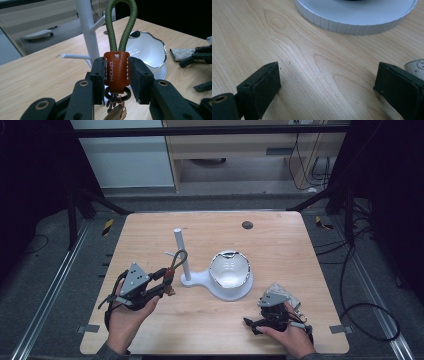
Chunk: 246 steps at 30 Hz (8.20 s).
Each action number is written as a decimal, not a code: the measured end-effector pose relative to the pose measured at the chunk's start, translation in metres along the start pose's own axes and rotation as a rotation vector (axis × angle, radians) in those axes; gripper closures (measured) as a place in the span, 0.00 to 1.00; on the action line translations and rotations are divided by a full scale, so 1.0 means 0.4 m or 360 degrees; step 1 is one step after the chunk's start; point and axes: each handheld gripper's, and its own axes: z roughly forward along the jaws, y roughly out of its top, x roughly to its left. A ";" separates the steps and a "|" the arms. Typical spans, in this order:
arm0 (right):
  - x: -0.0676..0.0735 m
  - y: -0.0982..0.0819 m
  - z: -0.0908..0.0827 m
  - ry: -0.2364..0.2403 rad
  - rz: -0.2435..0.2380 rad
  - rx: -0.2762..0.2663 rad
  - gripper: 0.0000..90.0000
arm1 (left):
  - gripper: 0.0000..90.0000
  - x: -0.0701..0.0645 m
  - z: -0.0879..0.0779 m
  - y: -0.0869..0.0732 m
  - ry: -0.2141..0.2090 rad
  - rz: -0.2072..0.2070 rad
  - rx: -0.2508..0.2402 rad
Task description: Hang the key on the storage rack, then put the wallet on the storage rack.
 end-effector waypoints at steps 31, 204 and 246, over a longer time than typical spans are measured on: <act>0.000 0.000 0.000 -0.0001 -0.0001 0.0000 0.07 | 0.73 0.040 0.130 -0.053 0.0087 -0.0105 0.0135; -0.179 0.108 -0.179 -0.0129 -0.0007 0.0683 0.34 | 0.06 0.166 0.167 -0.322 0.0118 -0.0197 0.0660; -0.075 0.394 -0.215 -0.0208 -0.0468 0.0725 0.34 | 0.04 0.165 0.167 -0.325 0.0118 -0.0196 0.0645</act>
